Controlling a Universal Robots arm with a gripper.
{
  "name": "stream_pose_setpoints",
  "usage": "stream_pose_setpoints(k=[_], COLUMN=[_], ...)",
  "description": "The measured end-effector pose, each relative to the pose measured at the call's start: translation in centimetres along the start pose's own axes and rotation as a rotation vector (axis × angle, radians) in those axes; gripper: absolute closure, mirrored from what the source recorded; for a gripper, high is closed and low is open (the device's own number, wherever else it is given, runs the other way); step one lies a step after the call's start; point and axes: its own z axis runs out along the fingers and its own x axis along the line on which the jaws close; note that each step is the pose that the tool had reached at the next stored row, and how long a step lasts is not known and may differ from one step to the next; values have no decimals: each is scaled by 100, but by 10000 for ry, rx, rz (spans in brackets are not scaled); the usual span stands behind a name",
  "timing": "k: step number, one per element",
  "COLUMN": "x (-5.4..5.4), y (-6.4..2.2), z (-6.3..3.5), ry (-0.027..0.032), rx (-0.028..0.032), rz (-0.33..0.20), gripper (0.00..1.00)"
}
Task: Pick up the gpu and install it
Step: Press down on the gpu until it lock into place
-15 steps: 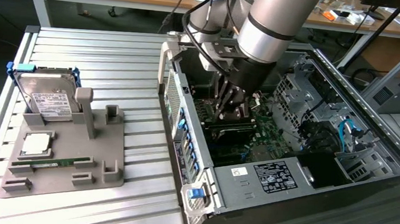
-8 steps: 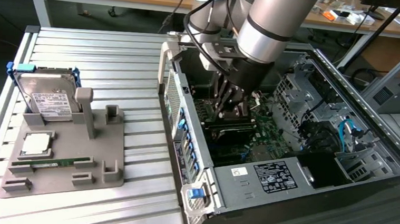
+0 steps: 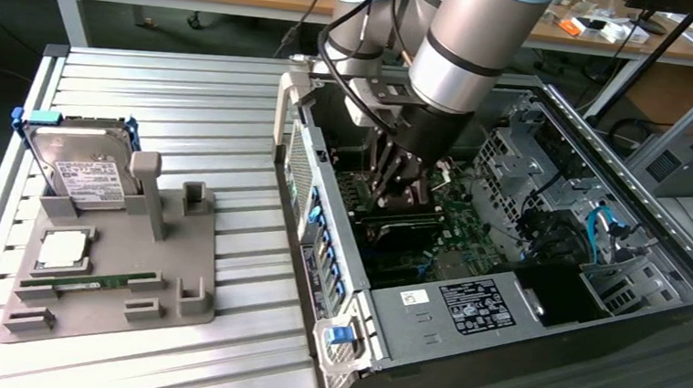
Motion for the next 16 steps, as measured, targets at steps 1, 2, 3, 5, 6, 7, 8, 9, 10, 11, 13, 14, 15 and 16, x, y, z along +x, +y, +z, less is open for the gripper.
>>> stream_pose_setpoints(k=[1,2,3,5,6,7,8,9,10,11,13,14,15,16], x=[0,1,2,11,18,28,34,36,37,38,38,38,38,38], y=[-1,-1,-2,-4,-4,-4,-5,-5,-5,-6,-13,-15,-16,-16], z=[5,10,17,37,41,49,56,64,70,75,82,85,89,94], ry=[1,1,2,1,3,1,0,2,9,14,18,19,18,16], rx=[-4,-7,-14,-34,-39,-45,-51,-55,-59,-64,-69,-71,-71,-72], rz=[0,0,0,-1,-1,-1,-7,-47,-103,-149,-184,-182,-181,-181], gripper=[89,89,89,89,89,89,89,89,89,89,89,89,89,89])
